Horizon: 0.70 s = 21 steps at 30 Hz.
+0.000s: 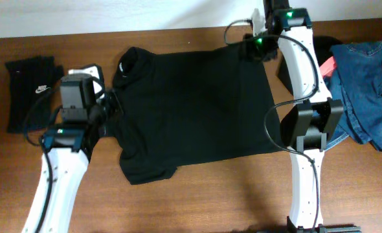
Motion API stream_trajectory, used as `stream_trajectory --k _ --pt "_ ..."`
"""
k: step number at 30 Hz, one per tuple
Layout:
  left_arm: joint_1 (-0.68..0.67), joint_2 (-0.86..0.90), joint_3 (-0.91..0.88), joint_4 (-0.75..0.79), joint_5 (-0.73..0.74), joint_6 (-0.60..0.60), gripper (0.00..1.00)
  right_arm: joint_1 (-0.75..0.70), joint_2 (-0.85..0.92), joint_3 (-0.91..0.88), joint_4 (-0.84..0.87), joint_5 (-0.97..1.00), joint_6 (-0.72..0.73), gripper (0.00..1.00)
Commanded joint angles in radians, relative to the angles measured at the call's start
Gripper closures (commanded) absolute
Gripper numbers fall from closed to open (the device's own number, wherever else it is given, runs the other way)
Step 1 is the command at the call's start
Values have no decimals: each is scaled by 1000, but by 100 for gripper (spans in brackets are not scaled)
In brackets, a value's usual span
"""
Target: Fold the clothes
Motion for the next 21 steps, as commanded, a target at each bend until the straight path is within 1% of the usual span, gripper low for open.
stream_trajectory --k 1,2,3,5,7,10,16,18,21 --pt "-2 105 -1 101 24 53 94 -5 -17 26 -102 5 -5 88" --pt "-2 136 -1 137 34 59 97 -5 -17 26 -140 12 -5 93" --pt "-2 167 1 167 35 61 100 -5 -17 25 -174 26 -5 96" --pt "-3 242 18 210 38 61 100 -5 -18 26 -230 47 -5 96" --pt "-4 314 63 200 48 76 100 -5 -23 26 -270 56 -6 96" --pt "-4 426 180 126 101 114 100 -1 -55 8 -270 56 -5 96" --pt "-21 620 473 -56 105 174 100 27 -150 -10 -270 58 -4 96" --pt "-28 677 562 -101 104 184 100 38 -197 -53 -270 96 22 96" --pt "-42 742 644 -124 96 199 100 44 -276 -178 -270 180 53 96"
